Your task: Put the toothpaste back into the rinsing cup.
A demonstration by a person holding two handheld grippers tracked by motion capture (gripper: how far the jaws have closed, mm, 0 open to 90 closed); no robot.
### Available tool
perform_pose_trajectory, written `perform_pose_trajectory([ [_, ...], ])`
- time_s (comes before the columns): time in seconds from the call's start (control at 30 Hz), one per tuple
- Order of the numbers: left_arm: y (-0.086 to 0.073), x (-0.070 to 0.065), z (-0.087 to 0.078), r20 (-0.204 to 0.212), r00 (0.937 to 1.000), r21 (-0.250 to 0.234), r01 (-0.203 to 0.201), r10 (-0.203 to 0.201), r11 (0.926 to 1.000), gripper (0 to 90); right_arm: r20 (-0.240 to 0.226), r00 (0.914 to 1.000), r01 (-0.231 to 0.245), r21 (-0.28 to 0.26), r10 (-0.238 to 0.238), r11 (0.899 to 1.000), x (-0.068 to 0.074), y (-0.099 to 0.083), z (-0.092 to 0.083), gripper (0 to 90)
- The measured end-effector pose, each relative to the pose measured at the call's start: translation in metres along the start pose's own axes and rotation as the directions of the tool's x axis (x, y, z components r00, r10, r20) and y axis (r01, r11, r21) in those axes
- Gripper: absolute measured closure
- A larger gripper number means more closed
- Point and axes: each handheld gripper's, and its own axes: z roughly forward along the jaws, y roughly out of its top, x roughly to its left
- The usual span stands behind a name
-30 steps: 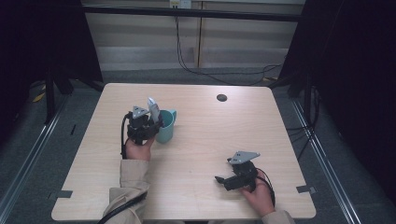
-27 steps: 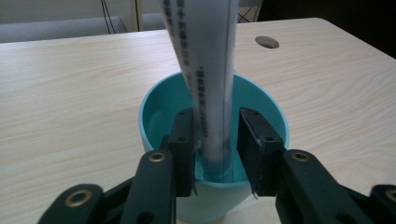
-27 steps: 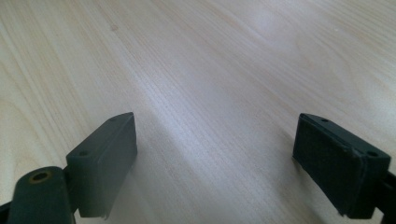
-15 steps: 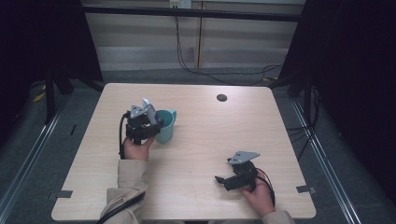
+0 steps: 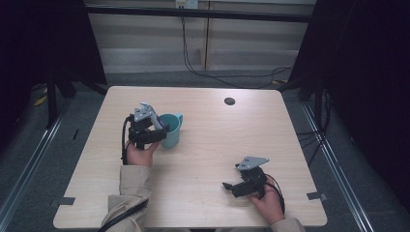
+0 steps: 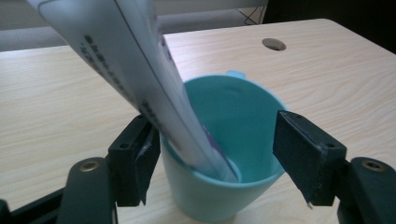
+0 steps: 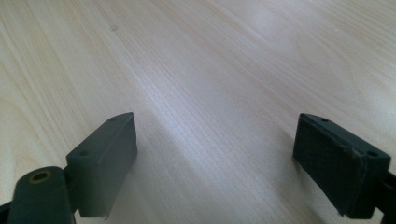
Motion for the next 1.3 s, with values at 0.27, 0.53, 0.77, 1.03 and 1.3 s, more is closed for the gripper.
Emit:
perform_pose_trajectory([
  [0.27,0.001,0.001,-0.003,0.008,0.9999,0.000,-0.007,0.007,1.0000,30.1,0.000,1.0000,0.000,0.000,0.000,1.000,0.000,0.000,0.000,12.9],
  [0.53,0.001,0.000,-0.004,0.013,0.9998,0.016,-0.016,0.016,0.9997,25.6,0.000,1.0000,0.000,0.000,0.000,1.000,0.000,0.000,0.000,12.9],
  [0.77,0.001,0.001,-0.008,0.028,0.9996,0.020,-0.011,0.010,0.9997,24.0,0.000,1.0000,0.000,0.000,0.000,1.000,0.000,0.000,0.000,12.9],
  [1.03,0.000,0.004,-0.014,0.038,0.9993,0.027,-0.007,0.006,0.9996,20.6,0.000,1.0000,-0.001,0.000,0.001,1.000,0.000,0.000,0.000,13.0],
  [1.3,-0.004,0.008,-0.021,0.039,0.9992,0.023,-0.005,0.004,0.9997,19.3,0.000,1.0000,-0.001,0.000,0.001,1.000,0.000,0.000,0.000,13.0],
])
